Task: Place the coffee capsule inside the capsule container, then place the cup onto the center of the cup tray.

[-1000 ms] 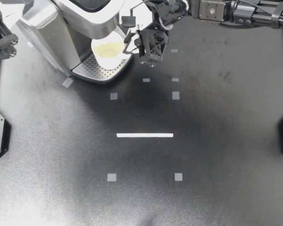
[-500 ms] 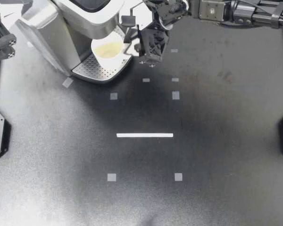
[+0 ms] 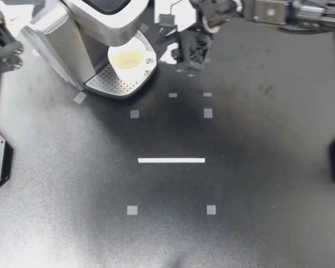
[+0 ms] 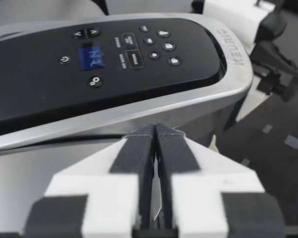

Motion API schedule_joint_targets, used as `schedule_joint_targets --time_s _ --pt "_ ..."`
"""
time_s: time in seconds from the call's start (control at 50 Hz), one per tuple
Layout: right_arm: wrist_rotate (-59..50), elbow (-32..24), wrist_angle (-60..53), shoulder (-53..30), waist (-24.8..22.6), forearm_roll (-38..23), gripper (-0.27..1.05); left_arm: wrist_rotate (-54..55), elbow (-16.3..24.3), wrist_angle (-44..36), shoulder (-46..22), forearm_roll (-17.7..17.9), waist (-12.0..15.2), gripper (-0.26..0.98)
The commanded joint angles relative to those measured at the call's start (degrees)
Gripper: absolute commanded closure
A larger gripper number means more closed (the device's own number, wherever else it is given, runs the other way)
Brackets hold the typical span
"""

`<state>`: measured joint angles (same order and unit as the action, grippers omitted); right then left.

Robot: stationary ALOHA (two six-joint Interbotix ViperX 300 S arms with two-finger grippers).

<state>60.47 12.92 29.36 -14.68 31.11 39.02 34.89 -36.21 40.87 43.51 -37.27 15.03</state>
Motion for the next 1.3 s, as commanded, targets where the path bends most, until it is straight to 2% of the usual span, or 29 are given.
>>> schedule_joint_targets --time_s 0.0,0.14,0.28,0.44,0.54,0.66,0.78,0.88,1.0,1.06,1.28 --pt "0.18 0.35 -0.97 3.78 0.35 0.09 0.22 -0.09 2.02 -0.7 -0.53 -0.44 -0.09 0.62" --pt "0.0 3.34 -1.93 6.42 0.35 0.26 0.22 -0.35 3.52 -0.35 -2.55 -1.49 0.09 0.62" --pt "-0.44 6.68 -2.99 9.4 0.35 1.05 0.23 -0.88 6.5 1.67 -5.27 -2.99 1.41 0.62" --pt "-0.18 11.95 -6.42 13.54 0.35 4.04 0.25 -4.13 12.04 7.38 -9.67 -2.81 2.46 0.63" --pt "-0.18 15.03 -9.14 15.64 0.35 4.57 0.28 -7.21 16.08 11.25 -12.92 -1.49 2.55 0.63" --pt "-0.18 17.75 -11.78 17.84 0.35 4.66 0.3 -13.62 22.24 15.73 -17.05 2.64 3.43 0.63" --pt "-0.18 18.98 -12.39 18.81 0.35 5.01 0.3 -20.92 26.98 17.75 -20.48 9.93 6.06 0.63" --pt "-0.09 19.42 -12.48 18.81 0.35 5.1 0.3 -26.89 29.53 17.75 -22.41 17.31 8.79 0.63" --pt "0.09 19.86 -12.66 18.54 0.26 5.1 0.3 -31.46 30.85 16.17 -23.47 23.82 11.87 0.63" --pt "0.09 20.04 -12.66 18.37 0.35 5.1 0.3 -32.08 30.59 14.94 -23.64 25.14 12.92 0.63" --pt "0.18 20.48 -12.74 18.63 0.35 5.1 0.3 -32.08 28.21 12.13 -24.43 25.22 14.68 0.63"
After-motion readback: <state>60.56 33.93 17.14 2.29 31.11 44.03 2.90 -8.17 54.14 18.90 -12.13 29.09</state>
